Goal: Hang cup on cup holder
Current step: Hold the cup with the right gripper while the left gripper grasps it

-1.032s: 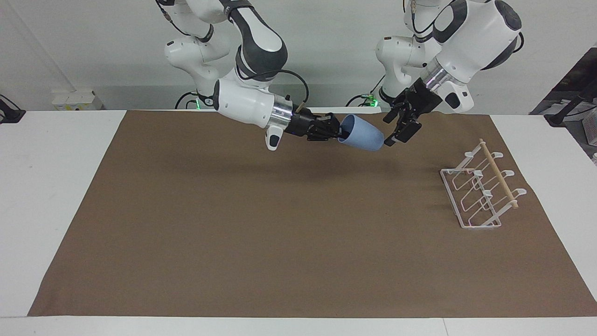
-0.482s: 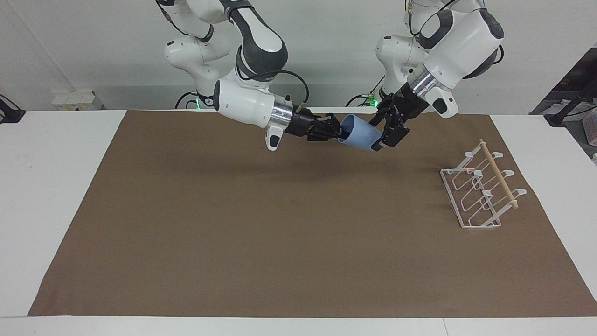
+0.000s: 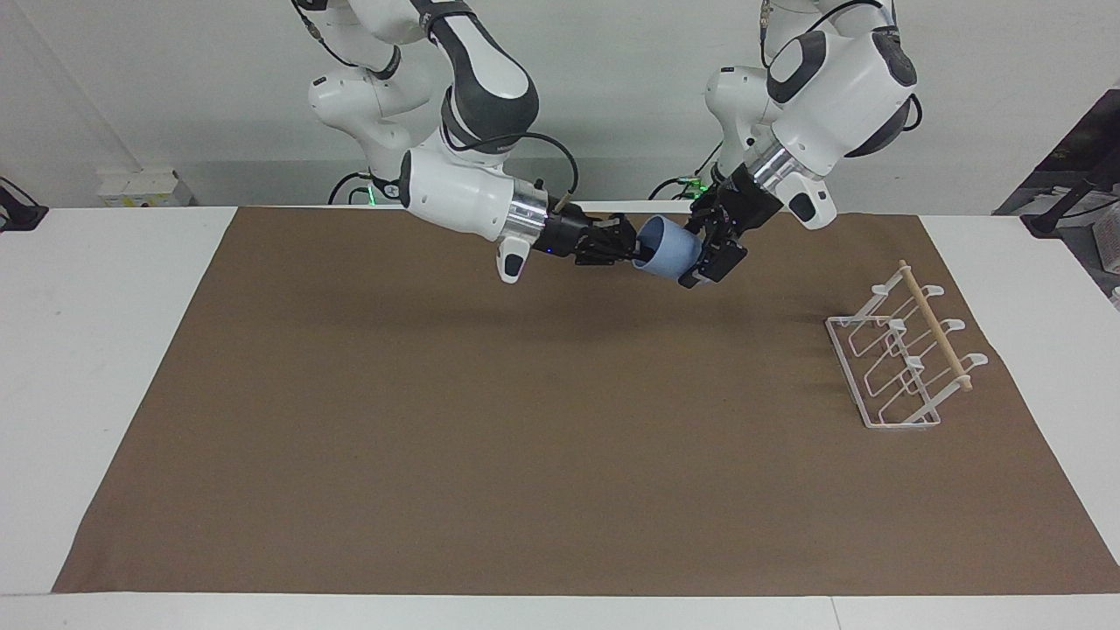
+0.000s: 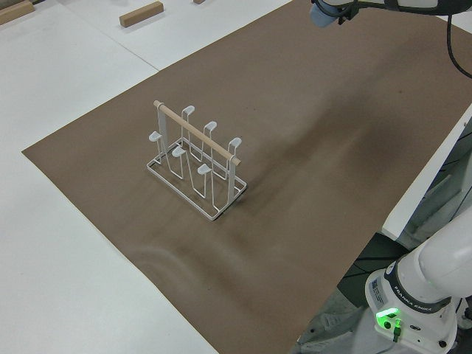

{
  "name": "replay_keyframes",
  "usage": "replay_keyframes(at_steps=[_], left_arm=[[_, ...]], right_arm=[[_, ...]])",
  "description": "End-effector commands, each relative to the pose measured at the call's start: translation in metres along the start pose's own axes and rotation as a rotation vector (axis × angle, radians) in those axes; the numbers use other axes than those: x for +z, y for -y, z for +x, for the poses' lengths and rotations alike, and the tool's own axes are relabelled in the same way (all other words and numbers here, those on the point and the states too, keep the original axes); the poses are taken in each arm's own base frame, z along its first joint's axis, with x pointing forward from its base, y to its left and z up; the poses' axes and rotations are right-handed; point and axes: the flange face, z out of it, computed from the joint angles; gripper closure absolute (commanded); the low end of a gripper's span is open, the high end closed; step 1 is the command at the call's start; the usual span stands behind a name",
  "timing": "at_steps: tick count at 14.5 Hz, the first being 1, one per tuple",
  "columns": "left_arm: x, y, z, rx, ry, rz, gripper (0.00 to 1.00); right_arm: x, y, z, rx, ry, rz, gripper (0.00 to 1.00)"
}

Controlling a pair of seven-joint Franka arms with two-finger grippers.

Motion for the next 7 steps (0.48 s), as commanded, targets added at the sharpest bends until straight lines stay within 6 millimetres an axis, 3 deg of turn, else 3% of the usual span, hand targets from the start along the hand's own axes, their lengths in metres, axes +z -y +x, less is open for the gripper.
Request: replay_keyframes(at_steps=[1, 3, 5, 7], left_arm=[[0.004, 0.002, -0.003, -0.016, 0.018, -0.015, 0.24], [0.009, 0.006, -0.013, 0.005, 0.02, -0.002, 0.37], [0.011, 0.007, -0.016, 0.015, 0.019, -0.002, 0.43], [0.009, 0.005, -0.016, 0.021, 0.019, -0.008, 0.55]], right_arm=[[-0.005, 0.001, -0.001, 0.024, -0.012, 0.019, 1.0], [-0.005, 0.001, 0.0, 0.023, -0.017, 0.02, 1.0], [-0.006, 0.001, 0.0, 0.024, -0.019, 0.02, 1.0], [-0.006, 0.001, 0.0, 0.024, -0.016, 0.02, 1.0]])
